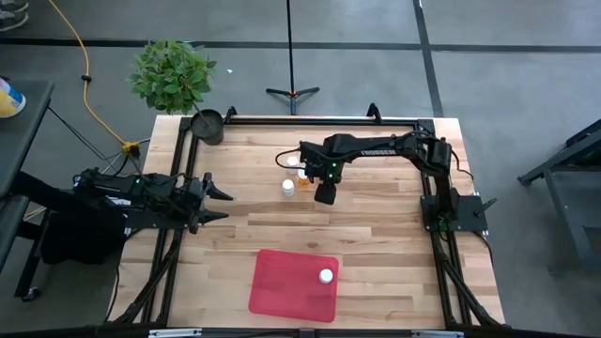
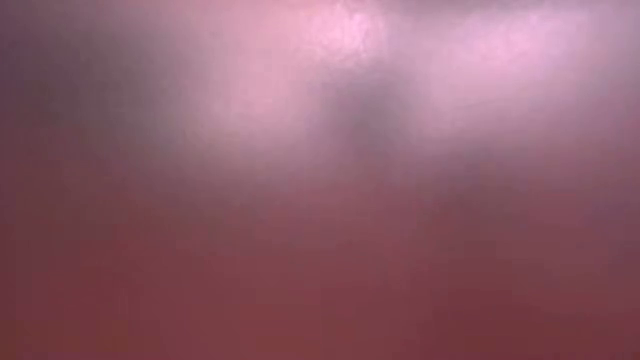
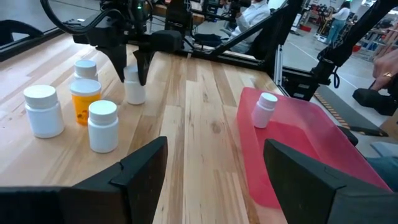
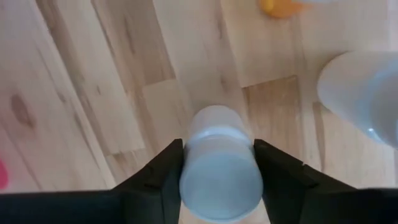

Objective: Pick and place pill bottles into a basket
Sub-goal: Put the white pill bottle into the red bin

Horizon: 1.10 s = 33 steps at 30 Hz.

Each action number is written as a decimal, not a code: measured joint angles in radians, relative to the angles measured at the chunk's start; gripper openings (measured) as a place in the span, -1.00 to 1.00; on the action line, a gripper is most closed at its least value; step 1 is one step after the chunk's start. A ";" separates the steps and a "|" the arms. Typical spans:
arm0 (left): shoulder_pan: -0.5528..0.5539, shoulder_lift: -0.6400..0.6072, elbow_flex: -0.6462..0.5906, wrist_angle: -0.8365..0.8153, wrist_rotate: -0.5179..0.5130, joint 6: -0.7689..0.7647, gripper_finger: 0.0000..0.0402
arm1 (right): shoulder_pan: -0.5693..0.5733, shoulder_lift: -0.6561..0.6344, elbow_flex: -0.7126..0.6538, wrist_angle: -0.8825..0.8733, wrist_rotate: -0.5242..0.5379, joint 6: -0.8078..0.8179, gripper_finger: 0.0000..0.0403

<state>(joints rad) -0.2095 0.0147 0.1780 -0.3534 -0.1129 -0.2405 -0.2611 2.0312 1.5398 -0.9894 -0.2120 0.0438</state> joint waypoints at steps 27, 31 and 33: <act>0.000 0.000 0.000 -0.016 -0.004 0.000 0.49 | 0.311 0.003 0.507 -0.275 0.158 0.203 -0.28; 0.000 0.000 0.000 -0.017 0.001 -0.008 0.49 | 0.416 0.002 0.554 -0.248 0.161 0.265 -0.28; 0.000 0.000 0.000 -0.017 0.008 -0.008 0.49 | 0.475 0.002 0.556 -0.225 0.166 0.294 -0.28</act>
<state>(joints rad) -0.2096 0.0147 0.1780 -0.3705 -0.1051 -0.2486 0.2141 2.0335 2.0960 -1.2140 -0.0459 0.3380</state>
